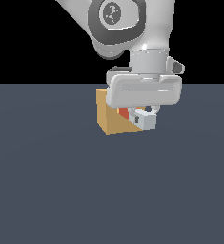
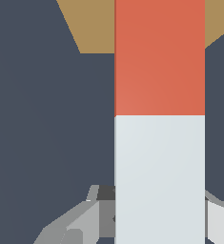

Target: Insert the peg into the horizontal hole in a box.

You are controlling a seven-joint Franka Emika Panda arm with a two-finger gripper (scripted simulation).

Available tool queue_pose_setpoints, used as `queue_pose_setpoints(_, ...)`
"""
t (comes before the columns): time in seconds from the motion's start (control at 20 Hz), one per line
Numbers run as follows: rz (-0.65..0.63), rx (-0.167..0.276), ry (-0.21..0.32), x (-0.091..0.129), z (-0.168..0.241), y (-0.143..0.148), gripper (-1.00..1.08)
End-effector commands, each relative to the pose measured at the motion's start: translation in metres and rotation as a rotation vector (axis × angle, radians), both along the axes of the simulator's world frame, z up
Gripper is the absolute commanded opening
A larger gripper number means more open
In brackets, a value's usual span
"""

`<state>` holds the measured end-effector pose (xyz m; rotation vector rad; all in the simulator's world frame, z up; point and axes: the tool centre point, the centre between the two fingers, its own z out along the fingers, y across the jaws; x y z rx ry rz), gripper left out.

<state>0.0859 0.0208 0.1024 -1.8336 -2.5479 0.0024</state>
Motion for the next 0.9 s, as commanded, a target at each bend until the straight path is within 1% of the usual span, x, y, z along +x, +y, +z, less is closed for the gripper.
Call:
queue_pose_setpoints(0.0,0.001,0.001,-0.005,0.002,0.003,0.001,-1.00)
queue_pose_setpoints(0.25,0.001,0.000,-0.002,0.000,0.001,0.002,-1.00)
queue_pose_setpoints(0.4,0.001,0.000,-0.002,-0.003,0.001,0.009,-1.00)
queue_pose_setpoints(0.55,0.001,0.001,-0.003,-0.008,0.002,0.024,-1.00)
queue_pose_setpoints(0.85,0.001,0.001,-0.004,-0.023,0.003,0.069,-1.00)
